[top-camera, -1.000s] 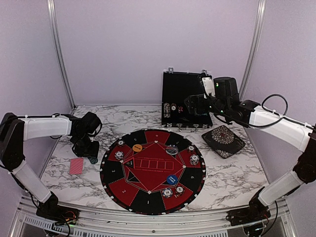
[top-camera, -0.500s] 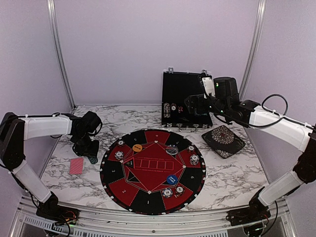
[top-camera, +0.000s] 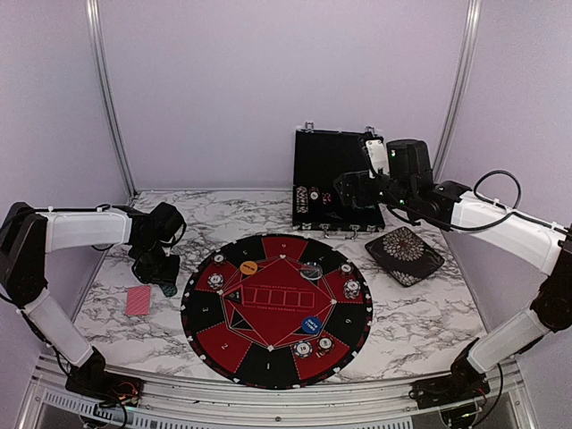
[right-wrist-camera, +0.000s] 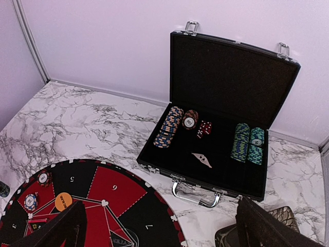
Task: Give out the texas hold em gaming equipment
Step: Pick up the pile of poker chips from the pile of poker chips.
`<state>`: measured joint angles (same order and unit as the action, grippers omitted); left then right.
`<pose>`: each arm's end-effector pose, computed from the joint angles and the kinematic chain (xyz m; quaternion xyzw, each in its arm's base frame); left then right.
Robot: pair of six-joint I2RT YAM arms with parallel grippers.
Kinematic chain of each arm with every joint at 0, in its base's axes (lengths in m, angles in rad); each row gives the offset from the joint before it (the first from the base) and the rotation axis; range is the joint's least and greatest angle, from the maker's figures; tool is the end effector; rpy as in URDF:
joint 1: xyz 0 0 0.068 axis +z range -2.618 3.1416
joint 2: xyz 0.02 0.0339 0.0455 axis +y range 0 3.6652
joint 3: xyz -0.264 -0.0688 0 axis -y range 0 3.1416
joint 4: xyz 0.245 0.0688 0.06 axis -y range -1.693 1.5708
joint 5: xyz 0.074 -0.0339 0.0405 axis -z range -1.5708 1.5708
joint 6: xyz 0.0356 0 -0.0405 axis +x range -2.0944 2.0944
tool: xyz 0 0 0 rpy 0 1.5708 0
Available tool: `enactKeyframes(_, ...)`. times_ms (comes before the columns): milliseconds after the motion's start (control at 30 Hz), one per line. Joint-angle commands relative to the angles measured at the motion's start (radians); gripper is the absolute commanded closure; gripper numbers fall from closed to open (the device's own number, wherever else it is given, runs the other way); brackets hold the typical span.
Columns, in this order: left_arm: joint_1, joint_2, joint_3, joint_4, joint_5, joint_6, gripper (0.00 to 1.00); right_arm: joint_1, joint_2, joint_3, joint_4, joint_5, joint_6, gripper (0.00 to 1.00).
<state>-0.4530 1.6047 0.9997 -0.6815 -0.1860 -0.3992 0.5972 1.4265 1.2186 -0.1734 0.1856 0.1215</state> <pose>0.2683 -0.1233 0.1827 0.0134 0.9856 0.0254 0.1664 0.2810 0.1831 0.3423 -0.1439 0.8137 0.1243 0.5492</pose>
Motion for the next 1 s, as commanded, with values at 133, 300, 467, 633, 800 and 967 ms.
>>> enactKeyframes(133, -0.005, 0.008, 0.014, -0.025, -0.018, 0.017, 0.6, -0.005, 0.0, 0.022, 0.003, 0.008, -0.009, 0.02)
enactKeyframes(300, -0.004, -0.005, 0.022, -0.027, -0.01, 0.018, 0.64, -0.006, 0.0, 0.022, 0.001, 0.008, -0.01, 0.02)
enactKeyframes(467, -0.006, -0.017, 0.039, -0.04, -0.003, 0.024, 0.65, -0.005, 0.0, 0.022, 0.001, 0.007, -0.01, 0.02)
enactKeyframes(633, -0.006, -0.02, 0.052, -0.051, -0.003, 0.027, 0.66, -0.006, 0.0, 0.023, -0.001, 0.007, -0.01, 0.02)
enactKeyframes(800, -0.007, -0.021, 0.057, -0.06, -0.005, 0.029, 0.67, -0.005, 0.0, 0.022, -0.002, 0.009, -0.009, 0.02)
enactKeyframes(967, -0.015, -0.029, 0.069, -0.075, -0.009, 0.031, 0.67, -0.005, 0.005, 0.024, -0.003, 0.007, -0.007, 0.02)
